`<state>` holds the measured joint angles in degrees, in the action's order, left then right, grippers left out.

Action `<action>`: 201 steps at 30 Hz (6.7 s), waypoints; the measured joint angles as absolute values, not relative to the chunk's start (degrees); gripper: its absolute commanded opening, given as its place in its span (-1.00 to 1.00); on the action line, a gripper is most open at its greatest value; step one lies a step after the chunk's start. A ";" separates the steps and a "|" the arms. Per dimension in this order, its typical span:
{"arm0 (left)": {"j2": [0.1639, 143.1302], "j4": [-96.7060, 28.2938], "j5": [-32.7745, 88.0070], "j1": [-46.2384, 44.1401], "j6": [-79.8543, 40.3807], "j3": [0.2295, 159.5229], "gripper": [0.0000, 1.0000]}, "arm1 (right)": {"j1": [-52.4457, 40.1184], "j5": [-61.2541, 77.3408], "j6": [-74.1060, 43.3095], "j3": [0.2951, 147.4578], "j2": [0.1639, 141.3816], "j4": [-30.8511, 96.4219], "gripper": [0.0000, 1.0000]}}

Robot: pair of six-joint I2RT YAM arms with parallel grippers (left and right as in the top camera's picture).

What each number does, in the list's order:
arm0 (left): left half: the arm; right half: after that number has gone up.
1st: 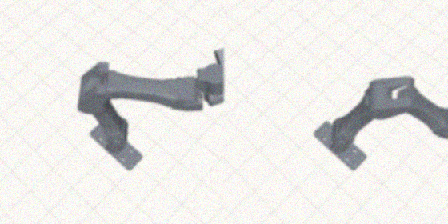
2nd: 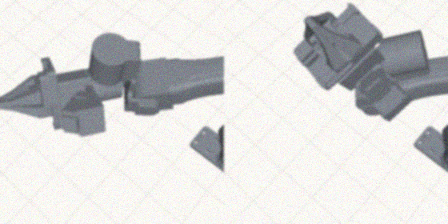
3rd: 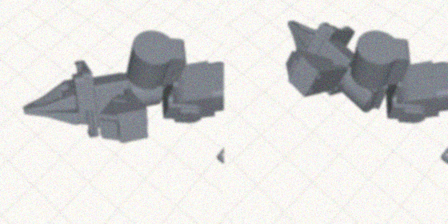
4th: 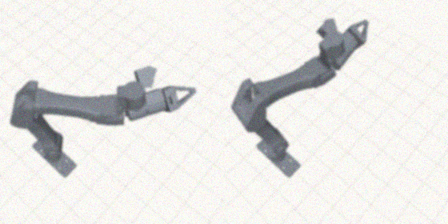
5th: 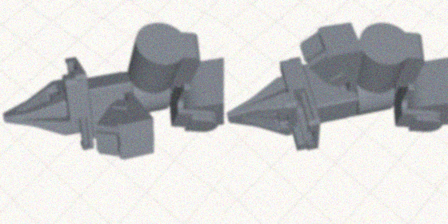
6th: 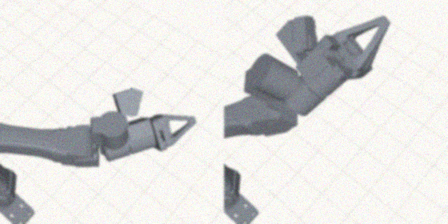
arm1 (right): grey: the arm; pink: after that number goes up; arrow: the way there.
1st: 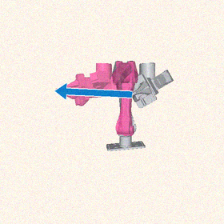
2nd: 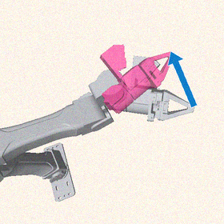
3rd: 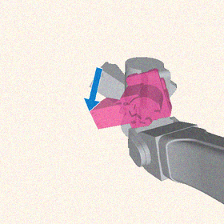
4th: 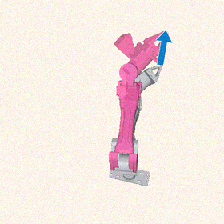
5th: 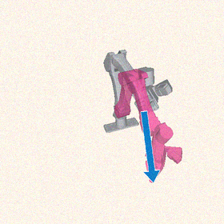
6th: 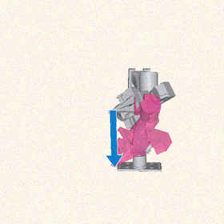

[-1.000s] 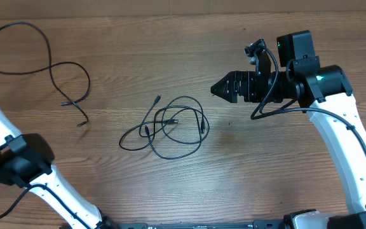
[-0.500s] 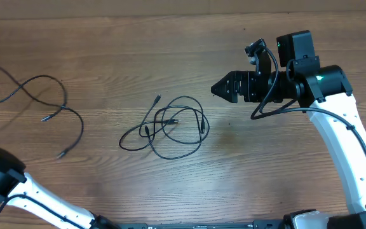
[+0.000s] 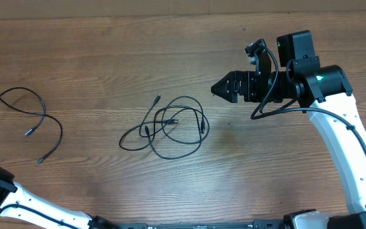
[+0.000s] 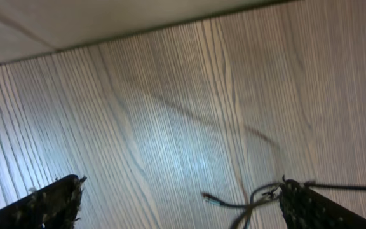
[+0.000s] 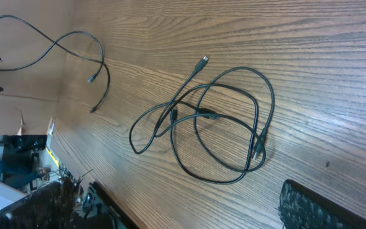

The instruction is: Untangle cables

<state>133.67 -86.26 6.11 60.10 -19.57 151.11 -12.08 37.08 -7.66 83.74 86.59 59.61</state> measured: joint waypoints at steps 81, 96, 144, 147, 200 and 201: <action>133.67 -96.36 24.45 37.08 0.84 151.11 0.99 | -12.03 37.06 -11.14 83.74 86.59 55.35 1.00; 133.67 -96.51 26.26 3.25 23.09 151.11 0.99 | 3.57 35.81 -24.23 83.74 86.59 56.29 1.00; 83.05 -72.44 3.57 -19.90 0.62 73.76 1.00 | 11.99 36.67 -19.44 83.74 86.59 62.67 1.00; 85.38 -71.83 3.90 -19.90 -1.19 73.47 1.00 | 11.99 36.67 -19.44 83.74 86.59 62.63 1.00; 104.49 -88.31 6.44 -20.27 1.91 114.13 -0.92 | 11.99 36.67 -19.44 83.79 86.59 62.63 0.96; 104.49 -88.29 7.90 -20.27 1.91 117.75 -0.92 | 11.99 36.67 -19.46 83.79 86.59 62.65 0.96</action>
